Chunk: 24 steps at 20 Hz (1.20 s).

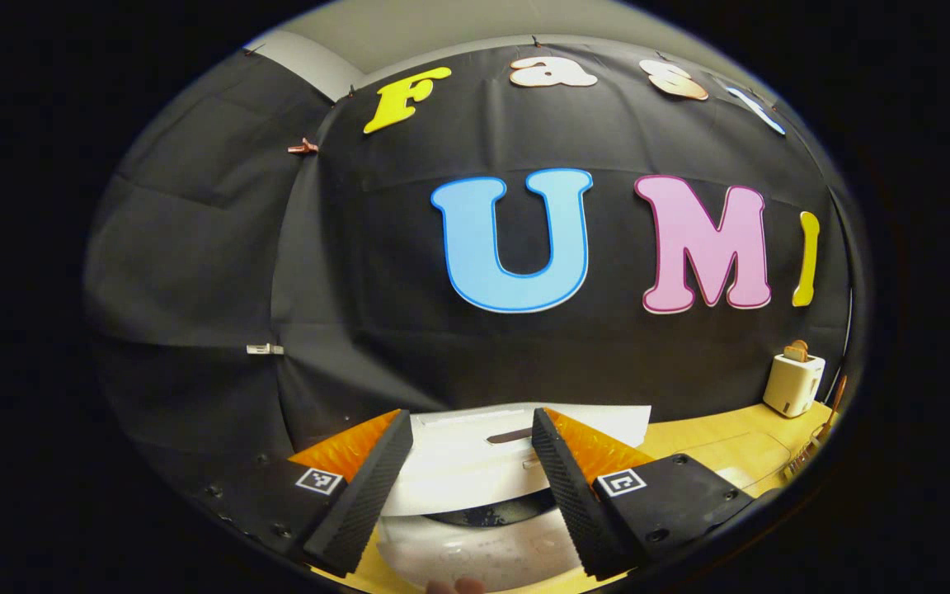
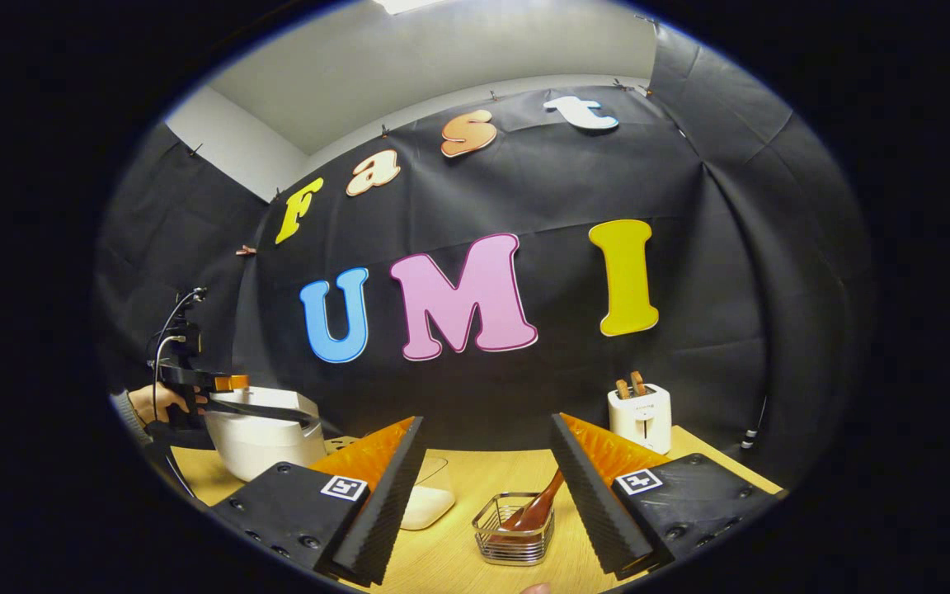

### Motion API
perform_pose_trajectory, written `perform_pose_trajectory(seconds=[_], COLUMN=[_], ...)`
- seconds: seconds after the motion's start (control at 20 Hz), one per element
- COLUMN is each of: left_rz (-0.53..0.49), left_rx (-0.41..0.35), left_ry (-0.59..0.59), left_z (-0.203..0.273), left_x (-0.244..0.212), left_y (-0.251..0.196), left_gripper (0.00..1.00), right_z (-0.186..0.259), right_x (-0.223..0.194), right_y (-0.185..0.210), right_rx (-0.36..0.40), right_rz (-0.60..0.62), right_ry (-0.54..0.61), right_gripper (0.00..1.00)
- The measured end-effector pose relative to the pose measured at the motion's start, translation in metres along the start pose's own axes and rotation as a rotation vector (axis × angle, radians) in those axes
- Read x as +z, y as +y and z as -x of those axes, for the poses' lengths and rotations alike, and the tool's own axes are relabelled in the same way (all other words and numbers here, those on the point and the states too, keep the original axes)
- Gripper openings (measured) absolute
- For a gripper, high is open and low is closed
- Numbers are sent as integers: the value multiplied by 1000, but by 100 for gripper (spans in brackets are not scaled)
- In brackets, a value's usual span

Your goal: Close the left gripper, press the button to open the rice cooker; take a wooden spoon from the chopstick holder with the right hand, scoop a spoonful of rice and pour it into the rice cooker, then put the wooden spoon back into the chopstick holder.

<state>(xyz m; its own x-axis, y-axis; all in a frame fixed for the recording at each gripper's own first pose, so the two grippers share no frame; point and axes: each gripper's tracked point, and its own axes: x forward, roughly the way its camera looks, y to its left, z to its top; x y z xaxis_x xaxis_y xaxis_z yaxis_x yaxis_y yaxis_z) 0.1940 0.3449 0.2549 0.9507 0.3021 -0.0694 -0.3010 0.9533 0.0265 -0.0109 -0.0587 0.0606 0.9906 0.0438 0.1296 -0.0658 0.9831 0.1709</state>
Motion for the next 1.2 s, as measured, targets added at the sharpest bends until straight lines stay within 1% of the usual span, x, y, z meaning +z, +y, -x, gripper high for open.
perform_pose_trajectory(seconds=[0.1,0.2,0.25,0.35,0.45,0.65,0.85,0.95,1.2], left_rz=[21,53,38,-10,-16,-28,7,4,-21], left_rx=[-27,-46,-49,-47,-46,-69,-123,-137,-110], left_ry=[51,127,152,152,152,167,163,151,115], left_z=[-11,-28,-32,-26,-24,-18,-16,-13,-11], left_x=[1,-2,-4,-17,-21,-30,-30,-30,-28], left_y=[3,13,13,4,2,3,3,4,5], left_gripper=[96,97,97,97,98,98,99,99,98], right_z=[1,1,0,0,-2,-5,-6,-5,-3], right_x=[0,1,1,-1,-4,-15,-16,-14,-9], right_y=[6,8,9,9,9,13,17,16,6], right_rx=[20,28,31,30,29,44,55,53,33], right_rz=[-1,-8,-10,-11,-14,-49,-50,-46,-53], right_ry=[3,1,1,3,10,42,46,41,28], right_gripper=[93,93,93,93,93,93,93,93,93])
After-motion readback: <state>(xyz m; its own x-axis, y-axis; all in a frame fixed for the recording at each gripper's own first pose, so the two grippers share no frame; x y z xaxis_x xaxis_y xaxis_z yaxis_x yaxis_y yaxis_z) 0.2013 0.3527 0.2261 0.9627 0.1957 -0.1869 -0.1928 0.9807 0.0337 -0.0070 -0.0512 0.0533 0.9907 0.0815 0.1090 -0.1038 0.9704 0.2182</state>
